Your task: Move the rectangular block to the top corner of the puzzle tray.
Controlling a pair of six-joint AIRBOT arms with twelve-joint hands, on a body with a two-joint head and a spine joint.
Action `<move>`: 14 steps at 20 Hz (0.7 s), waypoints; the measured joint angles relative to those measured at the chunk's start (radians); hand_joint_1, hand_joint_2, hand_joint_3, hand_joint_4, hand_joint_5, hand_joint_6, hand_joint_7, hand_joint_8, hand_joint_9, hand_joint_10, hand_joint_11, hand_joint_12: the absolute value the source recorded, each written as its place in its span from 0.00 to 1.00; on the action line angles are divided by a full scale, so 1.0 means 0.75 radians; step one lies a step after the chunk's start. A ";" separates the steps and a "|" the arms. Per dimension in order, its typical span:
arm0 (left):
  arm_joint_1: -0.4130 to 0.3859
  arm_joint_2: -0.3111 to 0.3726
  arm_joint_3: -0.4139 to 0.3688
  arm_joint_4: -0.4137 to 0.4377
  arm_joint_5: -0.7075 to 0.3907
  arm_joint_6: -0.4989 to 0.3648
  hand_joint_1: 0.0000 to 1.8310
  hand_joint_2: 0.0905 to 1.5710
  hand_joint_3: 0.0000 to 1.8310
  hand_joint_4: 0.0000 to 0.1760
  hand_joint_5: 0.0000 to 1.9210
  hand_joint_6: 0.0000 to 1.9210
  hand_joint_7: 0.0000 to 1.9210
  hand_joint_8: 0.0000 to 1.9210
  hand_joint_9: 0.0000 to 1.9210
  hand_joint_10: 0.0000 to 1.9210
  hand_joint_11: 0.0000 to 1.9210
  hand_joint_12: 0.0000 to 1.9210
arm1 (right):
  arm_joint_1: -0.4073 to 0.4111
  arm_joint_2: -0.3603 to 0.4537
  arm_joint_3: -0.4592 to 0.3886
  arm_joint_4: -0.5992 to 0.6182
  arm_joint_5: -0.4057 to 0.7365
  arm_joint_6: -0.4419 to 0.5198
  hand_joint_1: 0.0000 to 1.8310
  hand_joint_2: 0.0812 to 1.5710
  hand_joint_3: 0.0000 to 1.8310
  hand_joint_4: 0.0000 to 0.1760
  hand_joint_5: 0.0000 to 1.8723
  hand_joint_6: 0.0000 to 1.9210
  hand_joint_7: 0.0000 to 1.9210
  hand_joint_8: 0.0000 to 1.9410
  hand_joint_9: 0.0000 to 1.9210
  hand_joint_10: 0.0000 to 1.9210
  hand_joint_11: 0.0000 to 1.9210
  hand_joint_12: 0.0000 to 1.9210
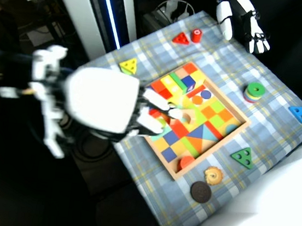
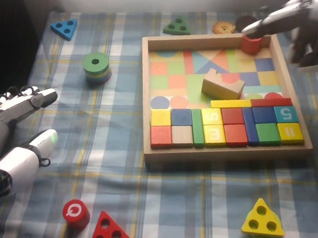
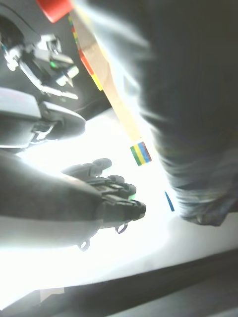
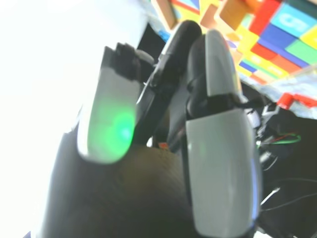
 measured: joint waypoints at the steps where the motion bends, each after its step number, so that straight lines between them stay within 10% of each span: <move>1: 0.000 0.000 0.000 0.000 0.005 -0.001 0.37 0.89 0.00 0.14 0.25 0.00 0.15 0.00 0.10 0.00 0.00 0.00 | 0.013 -0.030 0.027 -0.100 -0.004 0.063 0.94 0.69 0.01 0.00 0.26 0.00 0.71 1.00 0.78 1.00 0.78 1.00; 6: 0.000 0.000 0.002 0.022 0.022 -0.001 0.42 0.87 0.00 0.01 0.27 0.00 0.16 0.00 0.10 0.00 0.00 0.00 | 0.107 -0.083 0.050 -0.374 -0.003 0.229 0.90 0.73 0.02 0.00 0.26 0.00 0.72 1.00 0.80 1.00 0.83 1.00; 14: 0.000 0.000 0.006 0.019 0.040 -0.005 0.38 0.89 0.00 0.12 0.25 0.00 0.14 0.00 0.09 0.00 0.00 0.00 | 0.115 -0.126 0.054 -0.606 0.005 0.357 0.89 0.73 0.03 0.00 0.26 0.00 0.69 1.00 0.77 1.00 0.80 1.00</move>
